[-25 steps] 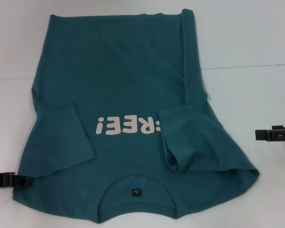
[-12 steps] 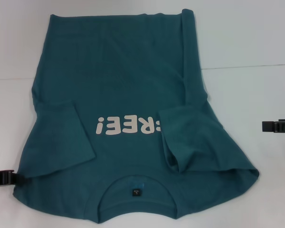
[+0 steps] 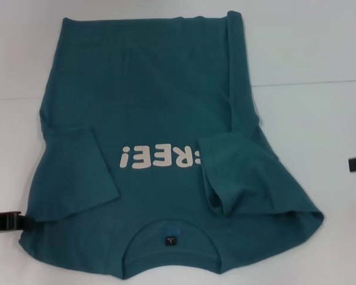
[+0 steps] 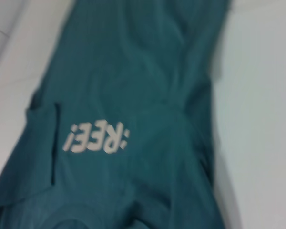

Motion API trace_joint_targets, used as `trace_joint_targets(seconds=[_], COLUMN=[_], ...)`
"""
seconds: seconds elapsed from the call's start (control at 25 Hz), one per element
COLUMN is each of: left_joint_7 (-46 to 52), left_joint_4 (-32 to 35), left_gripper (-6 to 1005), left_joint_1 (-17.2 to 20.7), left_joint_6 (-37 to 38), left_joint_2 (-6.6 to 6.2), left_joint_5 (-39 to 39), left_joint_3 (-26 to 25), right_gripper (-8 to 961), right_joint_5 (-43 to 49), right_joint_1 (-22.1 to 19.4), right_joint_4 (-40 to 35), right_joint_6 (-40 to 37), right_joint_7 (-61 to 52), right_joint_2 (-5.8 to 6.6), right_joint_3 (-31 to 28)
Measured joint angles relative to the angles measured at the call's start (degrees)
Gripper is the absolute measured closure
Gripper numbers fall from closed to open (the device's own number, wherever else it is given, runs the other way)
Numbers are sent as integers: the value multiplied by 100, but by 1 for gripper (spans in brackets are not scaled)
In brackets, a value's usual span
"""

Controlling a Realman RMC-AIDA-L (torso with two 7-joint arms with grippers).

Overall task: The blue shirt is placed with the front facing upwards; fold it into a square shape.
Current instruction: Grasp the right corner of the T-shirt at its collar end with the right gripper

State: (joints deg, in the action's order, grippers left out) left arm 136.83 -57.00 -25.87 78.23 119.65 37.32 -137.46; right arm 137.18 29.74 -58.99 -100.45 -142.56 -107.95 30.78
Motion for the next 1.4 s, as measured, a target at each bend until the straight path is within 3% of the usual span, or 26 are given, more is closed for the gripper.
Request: trace_joint_targets(seconds=[0.12,0.28,0.6,1.4], left_joint_7=[-11,-13,-36,-103], left_joint_4=[-48,-137,-198,-265], left_gripper=[996,996,997,997], left_joint_1=[-11,-28,-4,-3], left_joint_6=[52,156,244,315], left_joint_2=[7,7,37,66], left_joint_5=[4,4,0,3], left_joint_3=[1,16,31,8], right_gripper=[78,77,76,75], right_joint_5=[584,928,957,969], right_joint_1=[272,461,352,334], right_joint_4=[269,498,749,1220], right_joint_6=[8,96,367,1103], right_joint_7=[-239,-170,166,351], right_joint_2=[88,7,-204,-397], right_joint_3=[17,81,104,221])
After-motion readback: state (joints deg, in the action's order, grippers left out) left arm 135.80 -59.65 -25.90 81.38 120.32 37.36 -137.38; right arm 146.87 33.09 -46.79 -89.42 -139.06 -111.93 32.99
